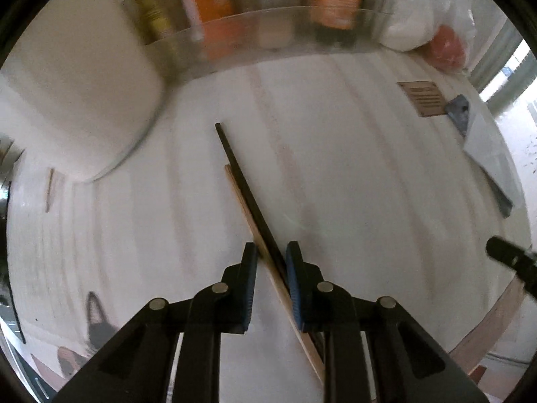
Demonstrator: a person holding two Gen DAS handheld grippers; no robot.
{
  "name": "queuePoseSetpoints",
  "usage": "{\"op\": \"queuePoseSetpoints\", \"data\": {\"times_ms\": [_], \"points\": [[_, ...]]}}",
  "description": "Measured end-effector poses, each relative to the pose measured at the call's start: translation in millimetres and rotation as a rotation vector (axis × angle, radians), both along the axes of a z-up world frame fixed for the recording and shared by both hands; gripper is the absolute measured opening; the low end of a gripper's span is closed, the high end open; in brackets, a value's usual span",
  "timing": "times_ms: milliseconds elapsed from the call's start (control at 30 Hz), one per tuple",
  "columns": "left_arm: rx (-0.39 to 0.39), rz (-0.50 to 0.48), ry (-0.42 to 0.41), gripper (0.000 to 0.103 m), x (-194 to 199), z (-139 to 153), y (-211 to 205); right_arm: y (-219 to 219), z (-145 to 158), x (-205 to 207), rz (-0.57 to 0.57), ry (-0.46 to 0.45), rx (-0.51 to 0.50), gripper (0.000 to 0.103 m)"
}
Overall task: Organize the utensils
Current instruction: 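Grasp a light wooden chopstick with the left tool while the right tool grasps the dark one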
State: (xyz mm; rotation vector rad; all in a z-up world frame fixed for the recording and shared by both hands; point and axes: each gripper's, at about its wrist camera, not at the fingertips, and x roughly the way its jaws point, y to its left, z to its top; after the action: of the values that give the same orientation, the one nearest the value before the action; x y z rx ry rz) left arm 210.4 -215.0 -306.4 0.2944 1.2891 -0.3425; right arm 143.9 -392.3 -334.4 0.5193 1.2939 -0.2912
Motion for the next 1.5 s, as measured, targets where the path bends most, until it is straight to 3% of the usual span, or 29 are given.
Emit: {"op": "queuePoseSetpoints", "data": {"times_ms": [200, 333, 467, 533, 667, 767, 933, 1200, 1367, 1467, 1500], "points": [[0.024, 0.073, 0.008, 0.016, 10, 2, 63, 36, 9, 18, 0.077, -0.016, 0.016, 0.0], [-0.066, 0.166, 0.091, 0.017, 15, 7, 93, 63, 12, 31, 0.128, -0.02, 0.023, 0.0], [-0.153, 0.249, 0.111, 0.042, 15, 22, 123, 82, 15, 42, 0.153, -0.024, 0.033, 0.0], [-0.163, 0.277, 0.104, 0.044, 9, 24, 131, 90, 18, 44, 0.167, -0.028, 0.033, 0.0], [-0.153, 0.292, 0.137, 0.044, -2, 8, 138, 104, 17, 52, 0.198, -0.021, 0.03, 0.0], [-0.128, 0.271, 0.107, 0.045, 0, -4, 127, 110, 16, 57, 0.219, -0.015, 0.022, 0.0], [-0.104, 0.274, 0.09, 0.046, -5, 0, 126, 115, 18, 61, 0.235, -0.015, 0.013, 0.0], [-0.023, 0.291, 0.088, 0.043, -12, 5, 168, 132, 10, 73, 0.271, -0.008, 0.034, 0.0], [-0.007, 0.368, 0.074, 0.043, -12, 15, 215, 166, 8, 83, 0.366, -0.051, 0.161, 0.0], [0.049, 0.398, 0.063, 0.044, -14, 14, 242, 189, 1, 92, 0.431, -0.06, 0.227, 0.0], [0.06, 0.405, 0.068, 0.048, -16, 11, 249, 196, -4, 94, 0.447, -0.051, 0.246, 0.0]]}}
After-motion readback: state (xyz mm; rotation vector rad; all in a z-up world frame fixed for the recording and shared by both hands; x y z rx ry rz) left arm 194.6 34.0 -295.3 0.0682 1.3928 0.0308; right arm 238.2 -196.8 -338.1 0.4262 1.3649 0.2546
